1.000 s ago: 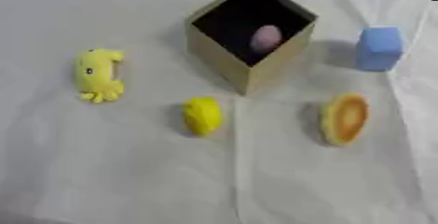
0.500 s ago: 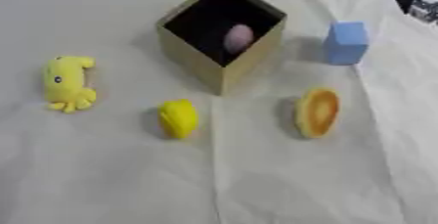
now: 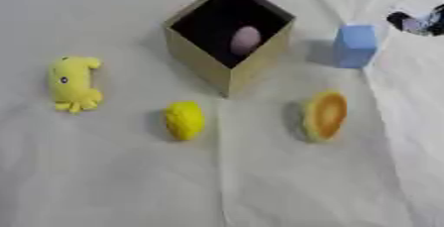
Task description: Pick up objects on the table and place them in the box.
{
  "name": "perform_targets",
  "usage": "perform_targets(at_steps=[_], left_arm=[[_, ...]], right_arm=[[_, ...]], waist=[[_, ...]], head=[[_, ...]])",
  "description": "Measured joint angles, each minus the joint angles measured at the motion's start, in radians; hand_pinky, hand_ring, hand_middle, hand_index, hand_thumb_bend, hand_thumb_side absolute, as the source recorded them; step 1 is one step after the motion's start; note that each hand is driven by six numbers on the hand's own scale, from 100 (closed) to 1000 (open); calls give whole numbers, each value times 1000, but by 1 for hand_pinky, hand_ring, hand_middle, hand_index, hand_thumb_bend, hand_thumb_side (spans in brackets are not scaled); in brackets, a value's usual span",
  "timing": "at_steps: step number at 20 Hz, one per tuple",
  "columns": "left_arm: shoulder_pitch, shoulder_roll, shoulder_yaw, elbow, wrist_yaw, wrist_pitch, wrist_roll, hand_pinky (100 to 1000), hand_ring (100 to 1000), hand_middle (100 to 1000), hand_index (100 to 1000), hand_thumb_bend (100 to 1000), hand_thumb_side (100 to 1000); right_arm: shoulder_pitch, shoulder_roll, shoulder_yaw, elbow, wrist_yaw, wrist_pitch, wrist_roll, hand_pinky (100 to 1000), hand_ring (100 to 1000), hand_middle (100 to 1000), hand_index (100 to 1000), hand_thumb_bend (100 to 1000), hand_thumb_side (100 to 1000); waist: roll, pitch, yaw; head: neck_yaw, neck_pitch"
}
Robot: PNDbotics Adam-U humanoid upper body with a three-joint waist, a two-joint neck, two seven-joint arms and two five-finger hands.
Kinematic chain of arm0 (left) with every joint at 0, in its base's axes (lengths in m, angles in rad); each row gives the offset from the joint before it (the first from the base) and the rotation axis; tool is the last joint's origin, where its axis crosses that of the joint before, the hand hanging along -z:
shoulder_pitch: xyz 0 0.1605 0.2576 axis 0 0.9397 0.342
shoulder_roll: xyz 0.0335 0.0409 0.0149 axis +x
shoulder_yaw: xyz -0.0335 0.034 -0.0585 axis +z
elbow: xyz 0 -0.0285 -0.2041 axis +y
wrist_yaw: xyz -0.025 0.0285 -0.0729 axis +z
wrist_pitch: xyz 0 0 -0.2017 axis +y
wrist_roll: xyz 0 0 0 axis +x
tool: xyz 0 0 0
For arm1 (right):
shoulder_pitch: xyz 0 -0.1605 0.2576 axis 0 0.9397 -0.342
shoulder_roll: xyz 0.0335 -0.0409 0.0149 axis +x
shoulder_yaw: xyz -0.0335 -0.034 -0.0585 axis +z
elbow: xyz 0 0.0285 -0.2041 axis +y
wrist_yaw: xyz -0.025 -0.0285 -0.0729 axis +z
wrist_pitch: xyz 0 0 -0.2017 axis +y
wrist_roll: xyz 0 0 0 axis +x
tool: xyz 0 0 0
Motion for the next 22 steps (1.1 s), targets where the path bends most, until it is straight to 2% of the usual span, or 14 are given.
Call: perform_targets(at_steps=[9, 22], left_arm=[[-1, 0, 0, 0, 3, 2, -2, 876, 658, 689, 857, 209, 759], [-1, 0, -1, 0, 4, 4, -5, 876, 658, 689, 856, 205, 764]], right_arm=[[-50, 49, 38, 95, 17, -24, 73, 911, 949, 866, 921, 403, 166], [-107, 108, 65, 188, 78, 7, 62, 908, 943, 855, 921, 417, 203]], waist=[[-1, 0, 1], [-3, 3, 1]], head=[[4, 0], [5, -9]])
